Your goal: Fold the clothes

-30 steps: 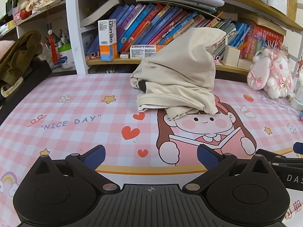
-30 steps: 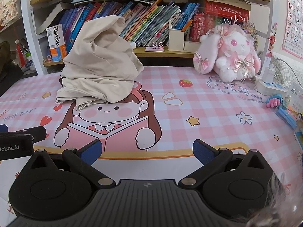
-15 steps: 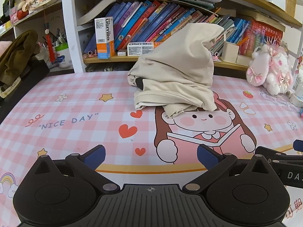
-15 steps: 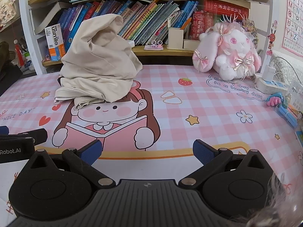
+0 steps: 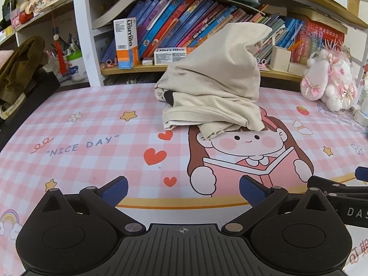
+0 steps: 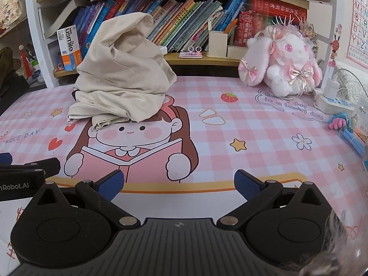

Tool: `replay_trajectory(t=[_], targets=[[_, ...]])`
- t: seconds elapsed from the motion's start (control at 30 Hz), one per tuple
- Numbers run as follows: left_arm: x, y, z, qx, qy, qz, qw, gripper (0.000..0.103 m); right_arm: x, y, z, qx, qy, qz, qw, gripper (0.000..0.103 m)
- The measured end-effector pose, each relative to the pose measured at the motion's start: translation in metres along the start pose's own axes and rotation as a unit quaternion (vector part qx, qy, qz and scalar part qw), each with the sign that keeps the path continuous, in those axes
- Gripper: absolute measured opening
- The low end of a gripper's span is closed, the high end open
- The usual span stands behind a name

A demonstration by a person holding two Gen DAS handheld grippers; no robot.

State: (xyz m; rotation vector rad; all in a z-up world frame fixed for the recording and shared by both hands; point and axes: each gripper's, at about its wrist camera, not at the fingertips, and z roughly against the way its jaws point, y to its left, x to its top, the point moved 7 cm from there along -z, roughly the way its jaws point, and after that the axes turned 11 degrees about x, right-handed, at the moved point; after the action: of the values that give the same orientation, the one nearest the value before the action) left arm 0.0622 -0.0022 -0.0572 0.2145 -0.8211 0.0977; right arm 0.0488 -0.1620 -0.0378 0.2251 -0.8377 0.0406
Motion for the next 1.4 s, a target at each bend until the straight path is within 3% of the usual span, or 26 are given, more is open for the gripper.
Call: replay_trajectory(t=[0.43, 0.7, 0.9, 1.0, 1.2, 1.4], targets=[[0.002, -0.004, 0.001, 0.001, -0.028, -0.016, 0.9995, 0.103, -0.001, -0.003, -0.005, -0.002, 0.006, -0.004, 1.0, 0.103], [0.001, -0.002, -0.004, -0.025, -0.001, 0.005, 0.9997, 0.103, -0.001, -0.002, -0.009, 0.0, 0.01, 0.002, 1.0, 0.103], [-0.003, -0.002, -0.014, -0.036, 0.024, -0.007, 0.999, 0.103, -0.003, -0.002, -0.011, -0.006, 0.016, -0.009, 1.0, 0.103], [-0.003, -0.005, -0.017, -0.062, 0.025, -0.014, 0.9977, 0.102, -0.005, -0.001, -0.012, -0.01, 0.019, -0.012, 1.0, 0.103], [0.02, -0.012, -0.021, -0.088, -0.023, -0.051, 0.9946, 0.096, -0.003, -0.005, -0.008, -0.014, 0.014, -0.024, 1.0, 0.103], [0.048, -0.024, -0.039, -0.103, -0.067, -0.095, 0.988, 0.082, 0.005, -0.014, 0.005, -0.033, -0.001, -0.04, 0.999, 0.103]])
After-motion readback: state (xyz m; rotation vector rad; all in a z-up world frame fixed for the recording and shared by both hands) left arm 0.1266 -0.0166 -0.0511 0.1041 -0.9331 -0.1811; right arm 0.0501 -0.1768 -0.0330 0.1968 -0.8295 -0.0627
